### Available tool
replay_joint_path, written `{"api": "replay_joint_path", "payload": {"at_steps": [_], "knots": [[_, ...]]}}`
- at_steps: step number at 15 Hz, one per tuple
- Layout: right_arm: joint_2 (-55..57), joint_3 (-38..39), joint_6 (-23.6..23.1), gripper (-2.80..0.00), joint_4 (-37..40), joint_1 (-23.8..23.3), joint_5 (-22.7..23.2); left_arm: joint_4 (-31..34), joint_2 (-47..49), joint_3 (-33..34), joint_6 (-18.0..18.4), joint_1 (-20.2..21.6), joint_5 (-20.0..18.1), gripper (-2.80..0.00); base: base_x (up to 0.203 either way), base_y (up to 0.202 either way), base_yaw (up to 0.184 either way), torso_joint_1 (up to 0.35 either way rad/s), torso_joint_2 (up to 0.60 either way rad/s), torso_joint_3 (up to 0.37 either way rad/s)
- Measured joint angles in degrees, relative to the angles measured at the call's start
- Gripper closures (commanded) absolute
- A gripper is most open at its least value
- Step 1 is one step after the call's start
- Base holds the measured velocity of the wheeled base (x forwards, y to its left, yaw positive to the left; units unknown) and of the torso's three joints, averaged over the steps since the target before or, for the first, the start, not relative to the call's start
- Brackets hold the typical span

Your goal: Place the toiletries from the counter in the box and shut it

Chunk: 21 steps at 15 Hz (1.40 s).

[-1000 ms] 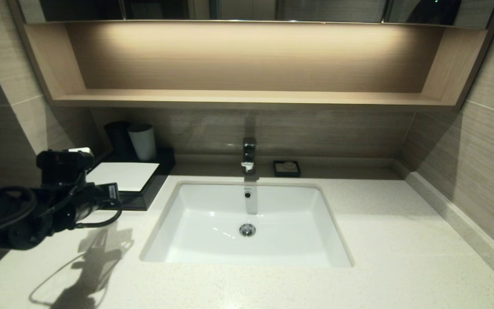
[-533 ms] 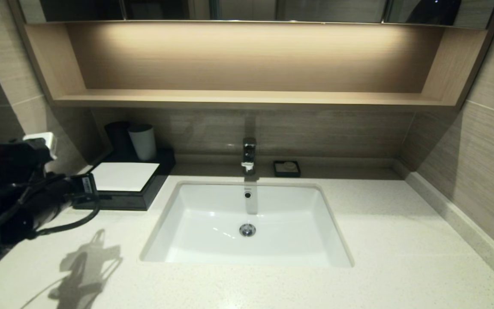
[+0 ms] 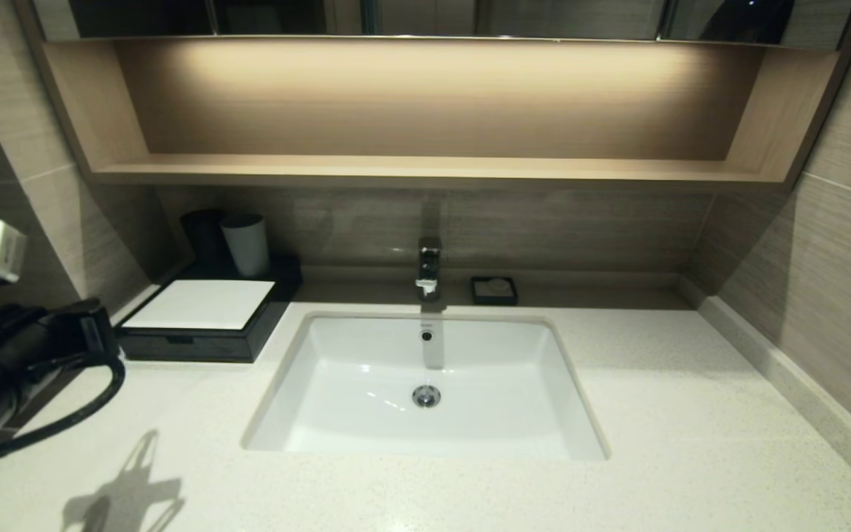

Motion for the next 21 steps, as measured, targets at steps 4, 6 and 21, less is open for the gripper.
{"api": "replay_joint_path", "payload": {"at_steps": [4,6,21], "knots": [[0.00,0.00,-0.01,0.00,0.00,0.00,0.03,0.04,-10.96,7.49,0.73,-0.88,-2.34,0.00,0.000,0.000,0.000,0.000,0.00,0.000],[0.00,0.00,0.00,0.00,0.00,0.00,0.00,1.54,-16.62,10.65,0.85,-0.95,-3.97,0.00,0.000,0.000,0.000,0.000,0.00,0.000],[0.00,0.00,0.01,0.00,0.00,0.00,0.01,19.34,-52.76,21.77,7.78,0.30,-8.16,0.00,0.000,0.000,0.000,0.000,0.00,0.000]]}}
